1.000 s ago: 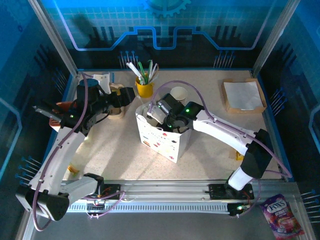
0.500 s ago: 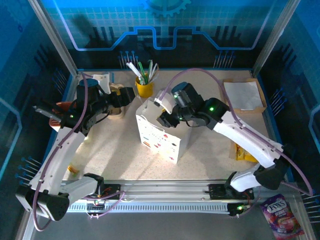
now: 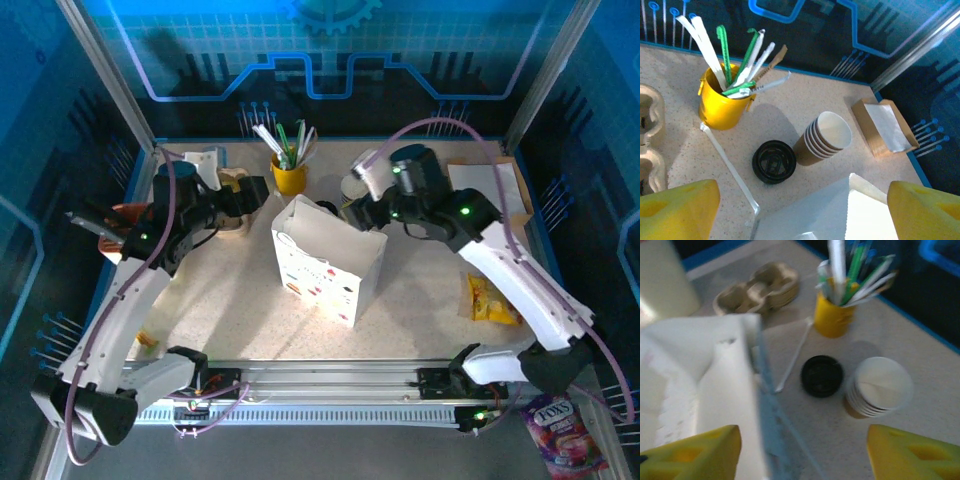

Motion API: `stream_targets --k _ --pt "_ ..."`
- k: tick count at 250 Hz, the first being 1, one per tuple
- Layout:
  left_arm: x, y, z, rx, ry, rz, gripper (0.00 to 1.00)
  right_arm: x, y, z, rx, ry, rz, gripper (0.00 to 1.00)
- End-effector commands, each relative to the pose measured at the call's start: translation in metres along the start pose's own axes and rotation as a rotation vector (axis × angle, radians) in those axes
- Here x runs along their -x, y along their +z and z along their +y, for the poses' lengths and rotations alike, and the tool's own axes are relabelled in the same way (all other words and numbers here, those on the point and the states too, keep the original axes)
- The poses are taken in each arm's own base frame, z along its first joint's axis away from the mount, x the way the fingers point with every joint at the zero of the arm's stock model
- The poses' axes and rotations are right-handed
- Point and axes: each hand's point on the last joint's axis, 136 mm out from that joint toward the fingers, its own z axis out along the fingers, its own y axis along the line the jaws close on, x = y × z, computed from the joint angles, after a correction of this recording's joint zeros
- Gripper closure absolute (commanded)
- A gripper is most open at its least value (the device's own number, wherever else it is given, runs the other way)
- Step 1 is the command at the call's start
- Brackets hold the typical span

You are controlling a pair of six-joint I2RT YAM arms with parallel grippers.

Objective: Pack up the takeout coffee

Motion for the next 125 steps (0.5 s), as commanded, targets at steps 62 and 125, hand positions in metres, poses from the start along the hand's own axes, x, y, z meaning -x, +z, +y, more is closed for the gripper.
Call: stream_targets --k 62,125 --pt "0.011 -0.007 0.069 0.194 -0.074 -0.389 0.03 -0.044 -0.036 -0.144 -0.511 0.265 -0.093 0.13" --pt "-0.025 0.005 0.144 0.386 0.064 -0.413 0.0 -0.117 -0.024 -0.186 -0.752 0.326 -0.036 0.01"
